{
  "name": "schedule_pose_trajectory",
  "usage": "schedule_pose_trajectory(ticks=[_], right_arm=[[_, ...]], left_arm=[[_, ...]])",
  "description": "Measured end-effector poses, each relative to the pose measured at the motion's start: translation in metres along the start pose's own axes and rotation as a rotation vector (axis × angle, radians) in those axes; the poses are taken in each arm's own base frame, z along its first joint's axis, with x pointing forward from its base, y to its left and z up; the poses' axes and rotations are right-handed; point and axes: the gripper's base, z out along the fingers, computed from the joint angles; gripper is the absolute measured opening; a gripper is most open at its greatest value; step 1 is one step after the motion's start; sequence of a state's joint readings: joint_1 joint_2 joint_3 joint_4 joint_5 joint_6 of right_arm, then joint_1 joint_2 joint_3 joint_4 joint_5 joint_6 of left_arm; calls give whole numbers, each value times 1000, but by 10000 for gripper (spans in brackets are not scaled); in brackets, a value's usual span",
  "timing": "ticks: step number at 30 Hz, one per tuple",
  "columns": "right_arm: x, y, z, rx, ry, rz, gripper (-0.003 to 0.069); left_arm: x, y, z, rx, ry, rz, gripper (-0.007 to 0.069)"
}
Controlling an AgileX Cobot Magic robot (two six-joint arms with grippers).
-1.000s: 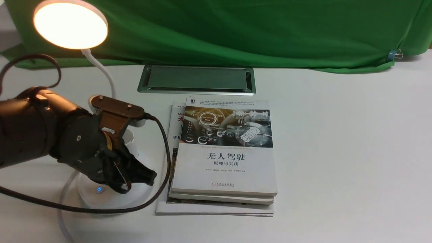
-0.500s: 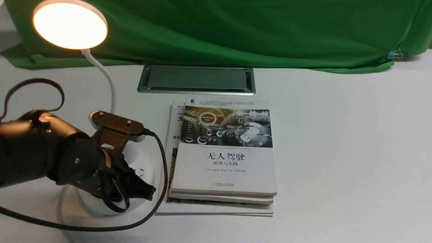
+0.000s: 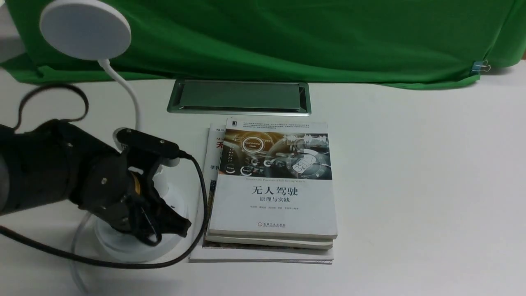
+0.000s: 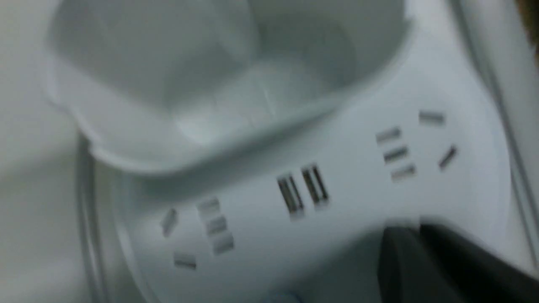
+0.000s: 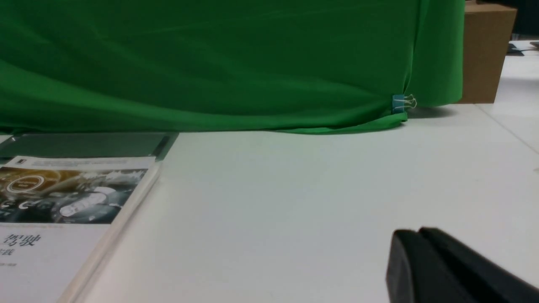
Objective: Turn off the desk lamp on the white desktop by hand.
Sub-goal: 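Press the power button on the round power strip under the lamp with the left gripper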
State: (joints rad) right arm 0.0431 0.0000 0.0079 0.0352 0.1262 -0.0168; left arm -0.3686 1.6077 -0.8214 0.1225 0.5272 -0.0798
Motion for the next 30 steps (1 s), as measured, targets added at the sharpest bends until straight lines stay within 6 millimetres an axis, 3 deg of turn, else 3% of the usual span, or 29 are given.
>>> schedule_pose_trajectory(ticks=[13, 24, 28, 30], right_arm=[[0, 0, 0, 0, 0, 0, 35], [0, 0, 0, 0, 0, 0, 35], [0, 0, 0, 0, 0, 0, 35], [0, 0, 0, 0, 0, 0, 35]], left_arm=[[-5, 1, -18, -1, -42, -5, 19], [-1, -1, 0, 16, -19, -22, 19], [-5, 0, -11, 10, -23, -26, 19], [-8, 1, -27, 8, -58, -32, 19]])
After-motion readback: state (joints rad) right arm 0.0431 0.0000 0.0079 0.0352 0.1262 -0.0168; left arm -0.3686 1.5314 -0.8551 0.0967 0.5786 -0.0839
